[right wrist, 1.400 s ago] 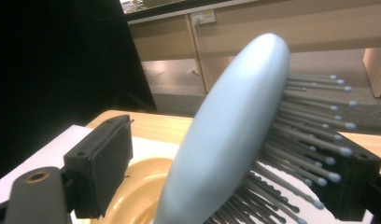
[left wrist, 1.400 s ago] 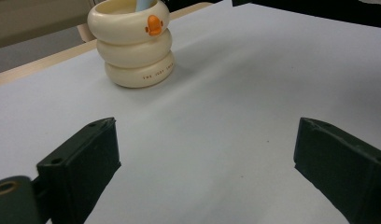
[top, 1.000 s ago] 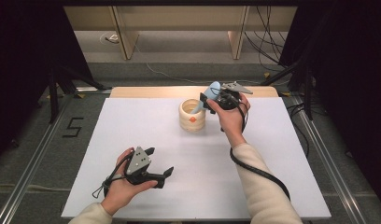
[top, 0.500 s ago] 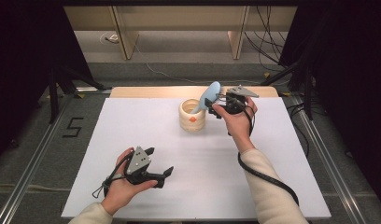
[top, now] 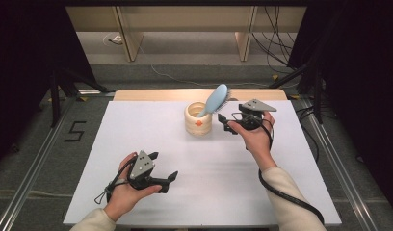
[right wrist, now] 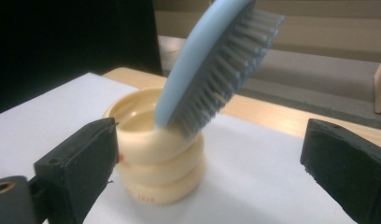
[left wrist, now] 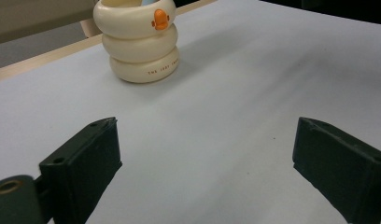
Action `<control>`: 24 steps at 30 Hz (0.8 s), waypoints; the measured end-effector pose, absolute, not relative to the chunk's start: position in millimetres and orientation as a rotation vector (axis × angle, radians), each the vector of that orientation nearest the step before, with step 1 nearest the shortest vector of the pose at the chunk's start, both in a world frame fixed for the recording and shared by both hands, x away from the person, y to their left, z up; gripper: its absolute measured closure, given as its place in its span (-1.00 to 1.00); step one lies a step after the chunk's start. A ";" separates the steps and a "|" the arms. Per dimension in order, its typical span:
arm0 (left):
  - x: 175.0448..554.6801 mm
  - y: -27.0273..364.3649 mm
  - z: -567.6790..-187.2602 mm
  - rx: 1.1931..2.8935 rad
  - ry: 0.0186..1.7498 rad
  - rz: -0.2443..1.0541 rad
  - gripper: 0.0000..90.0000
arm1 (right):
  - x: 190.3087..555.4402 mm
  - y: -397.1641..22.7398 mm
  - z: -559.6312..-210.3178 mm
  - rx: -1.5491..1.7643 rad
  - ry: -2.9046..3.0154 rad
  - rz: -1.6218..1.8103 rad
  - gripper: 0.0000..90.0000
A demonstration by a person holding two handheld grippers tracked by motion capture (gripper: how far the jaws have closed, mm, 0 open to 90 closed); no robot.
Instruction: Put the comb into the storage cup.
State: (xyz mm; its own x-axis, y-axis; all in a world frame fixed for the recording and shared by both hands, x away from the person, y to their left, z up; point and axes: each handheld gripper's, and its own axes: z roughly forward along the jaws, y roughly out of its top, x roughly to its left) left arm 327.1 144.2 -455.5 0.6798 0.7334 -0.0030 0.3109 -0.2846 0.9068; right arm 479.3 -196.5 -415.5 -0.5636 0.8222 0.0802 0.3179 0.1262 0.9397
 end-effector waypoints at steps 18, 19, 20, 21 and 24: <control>329.5 146.3 -458.0 1.879 0.835 0.524 -0.85 | 440.4 -223.4 -427.7 1.038 2.014 1.390 -0.87; 329.5 146.3 -458.0 1.878 0.835 0.524 -0.85 | 438.9 -223.8 -428.2 1.034 2.018 1.385 -0.87; 329.5 146.3 -458.0 1.879 0.833 0.525 -0.85 | 436.9 -224.5 -428.7 1.035 2.025 1.382 -0.87; 329.3 146.2 -458.0 1.878 0.835 0.526 -0.84 | 435.2 -224.9 -429.4 1.033 2.027 1.380 -0.87; 329.2 146.2 -458.1 1.879 0.834 0.525 -0.85 | 429.9 -226.9 -429.7 1.016 2.038 1.377 -0.87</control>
